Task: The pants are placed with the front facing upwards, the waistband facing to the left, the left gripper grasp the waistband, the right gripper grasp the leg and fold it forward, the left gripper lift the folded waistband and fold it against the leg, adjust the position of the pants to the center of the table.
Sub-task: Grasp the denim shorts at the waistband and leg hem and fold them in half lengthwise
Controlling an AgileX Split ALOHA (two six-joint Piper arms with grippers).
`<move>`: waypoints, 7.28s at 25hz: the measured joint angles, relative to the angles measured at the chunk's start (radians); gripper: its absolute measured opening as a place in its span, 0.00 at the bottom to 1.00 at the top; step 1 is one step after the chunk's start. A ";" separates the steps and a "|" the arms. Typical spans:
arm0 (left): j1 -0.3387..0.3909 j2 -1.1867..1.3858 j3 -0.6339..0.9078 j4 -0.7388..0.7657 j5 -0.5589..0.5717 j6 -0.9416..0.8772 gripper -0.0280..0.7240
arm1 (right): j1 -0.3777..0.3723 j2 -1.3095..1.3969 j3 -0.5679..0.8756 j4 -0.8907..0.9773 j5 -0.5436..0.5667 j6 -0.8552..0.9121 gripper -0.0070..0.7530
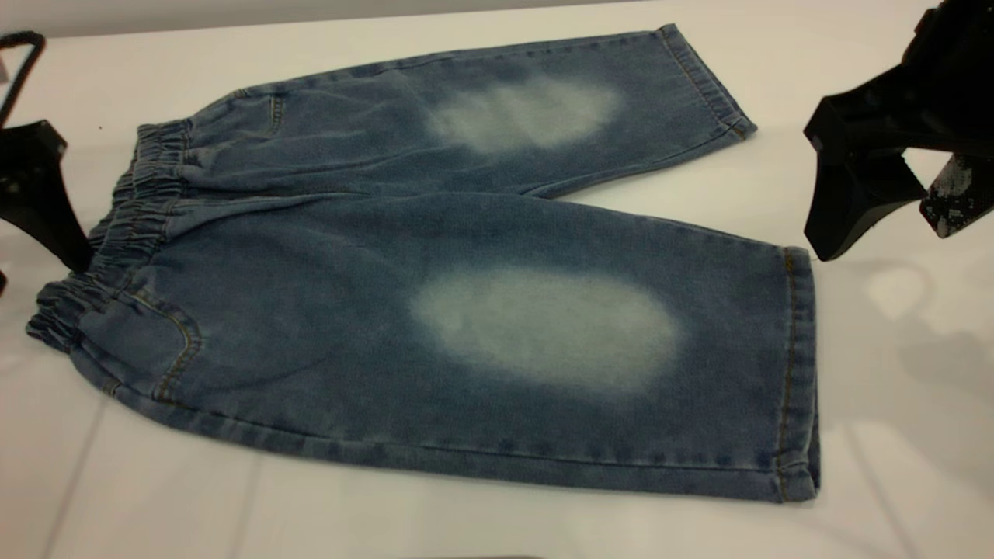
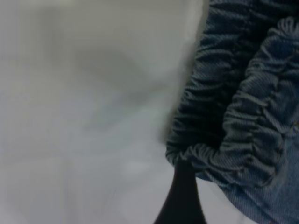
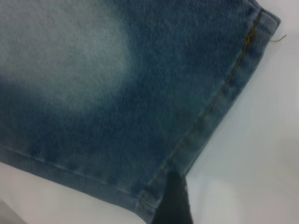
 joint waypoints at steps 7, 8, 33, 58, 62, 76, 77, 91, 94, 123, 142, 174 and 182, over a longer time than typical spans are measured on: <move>0.000 0.046 -0.023 0.004 0.036 0.001 0.77 | 0.000 0.000 0.000 0.001 -0.014 0.000 0.72; 0.000 0.046 -0.023 0.008 0.036 0.001 0.77 | 0.000 0.000 0.000 0.001 -0.015 0.000 0.72; 0.000 0.125 -0.024 0.020 -0.060 -0.015 0.61 | 0.000 0.000 0.000 0.001 -0.026 0.000 0.72; 0.003 0.004 -0.033 -0.198 0.009 0.203 0.15 | 0.000 0.014 0.037 0.134 0.045 -0.099 0.72; 0.003 -0.026 -0.033 -0.206 0.027 0.210 0.15 | 0.000 0.083 0.094 0.253 0.002 -0.187 0.72; -0.063 -0.026 -0.033 -0.205 0.035 0.210 0.15 | 0.000 0.337 0.106 0.726 -0.009 -0.633 0.72; -0.063 -0.026 -0.033 -0.205 0.035 0.210 0.15 | 0.000 0.354 0.106 0.729 -0.010 -0.635 0.72; -0.063 -0.026 -0.033 -0.205 0.033 0.210 0.15 | 0.000 0.422 0.105 1.004 0.029 -0.903 0.71; -0.063 -0.026 -0.033 -0.205 0.033 0.210 0.15 | 0.000 0.422 0.105 1.046 0.011 -0.930 0.69; -0.063 -0.030 -0.033 -0.205 0.035 0.210 0.15 | 0.002 0.403 0.105 1.210 -0.157 -0.981 0.05; -0.063 -0.328 0.132 -0.205 0.106 0.211 0.15 | 0.002 0.115 0.158 0.589 -0.079 -0.525 0.05; -0.063 -0.600 0.393 -0.748 -0.203 0.031 0.15 | 0.002 0.249 -0.540 0.239 0.196 -0.327 0.05; -0.063 -0.600 0.414 -1.009 -0.297 0.013 0.15 | -0.034 0.448 -0.818 0.221 0.294 -0.293 0.05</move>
